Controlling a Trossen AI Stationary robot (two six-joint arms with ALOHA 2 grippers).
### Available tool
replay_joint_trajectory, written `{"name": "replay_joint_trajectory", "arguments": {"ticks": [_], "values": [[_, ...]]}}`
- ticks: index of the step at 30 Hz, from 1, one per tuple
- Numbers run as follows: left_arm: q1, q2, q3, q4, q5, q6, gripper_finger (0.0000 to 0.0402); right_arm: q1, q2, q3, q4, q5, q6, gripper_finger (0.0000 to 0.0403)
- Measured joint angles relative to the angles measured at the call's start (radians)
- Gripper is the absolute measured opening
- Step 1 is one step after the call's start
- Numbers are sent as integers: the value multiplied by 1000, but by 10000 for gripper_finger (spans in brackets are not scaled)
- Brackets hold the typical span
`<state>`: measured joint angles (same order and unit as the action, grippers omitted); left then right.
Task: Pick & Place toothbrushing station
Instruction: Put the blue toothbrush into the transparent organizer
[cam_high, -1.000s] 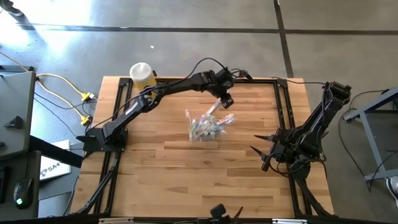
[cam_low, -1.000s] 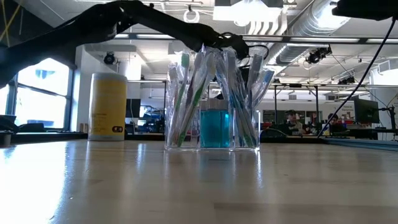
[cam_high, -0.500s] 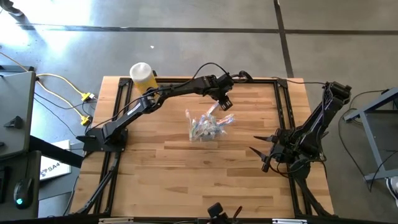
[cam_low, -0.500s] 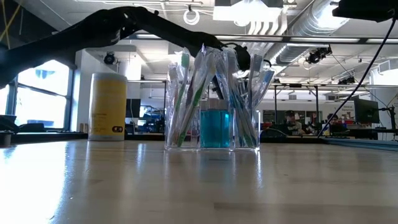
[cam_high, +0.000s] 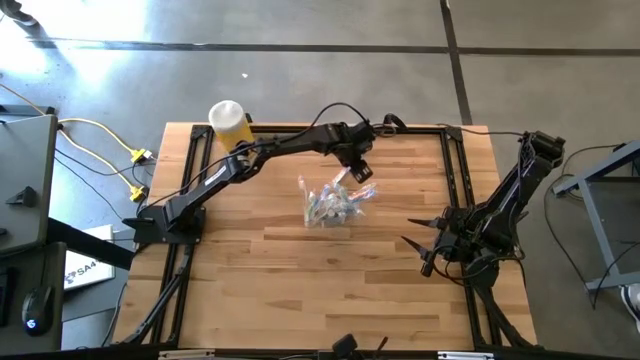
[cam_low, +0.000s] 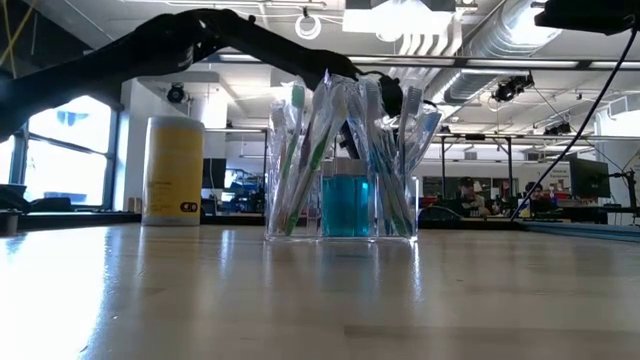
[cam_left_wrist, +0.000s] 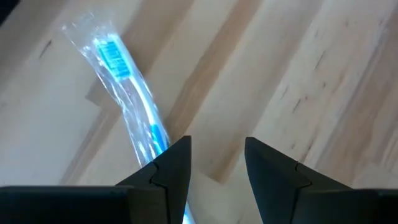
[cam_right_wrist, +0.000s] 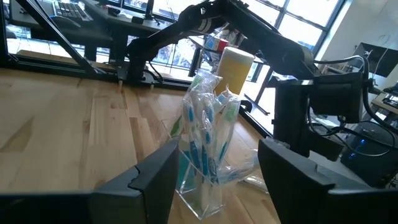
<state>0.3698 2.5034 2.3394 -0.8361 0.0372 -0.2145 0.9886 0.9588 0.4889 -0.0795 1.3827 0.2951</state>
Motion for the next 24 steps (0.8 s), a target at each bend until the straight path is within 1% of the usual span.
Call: {"name": "replay_joint_trajectory", "arguments": {"ticks": [2,10,12,14,16,20,24], "values": [[-5,0,0,-6,-1,-1,145,0,0,0,0,0,0,213],[-12,0,1,27,-82,-28,145,0,0,0,-5,0,16,213],[-12,0,16,-22,-114,-22,143,0,0,0,-23,-3,29,213],[-16,-9,16,-51,-173,-22,139,0,0,0,-43,-4,51,213],[-16,-15,18,-106,-199,-20,135,0,0,0,-63,-5,68,213],[-11,-16,17,-160,-203,-26,127,-1,0,0,-90,-2,92,213],[-7,-4,17,-146,-206,-28,124,-1,0,0,-99,-3,101,213]]}}
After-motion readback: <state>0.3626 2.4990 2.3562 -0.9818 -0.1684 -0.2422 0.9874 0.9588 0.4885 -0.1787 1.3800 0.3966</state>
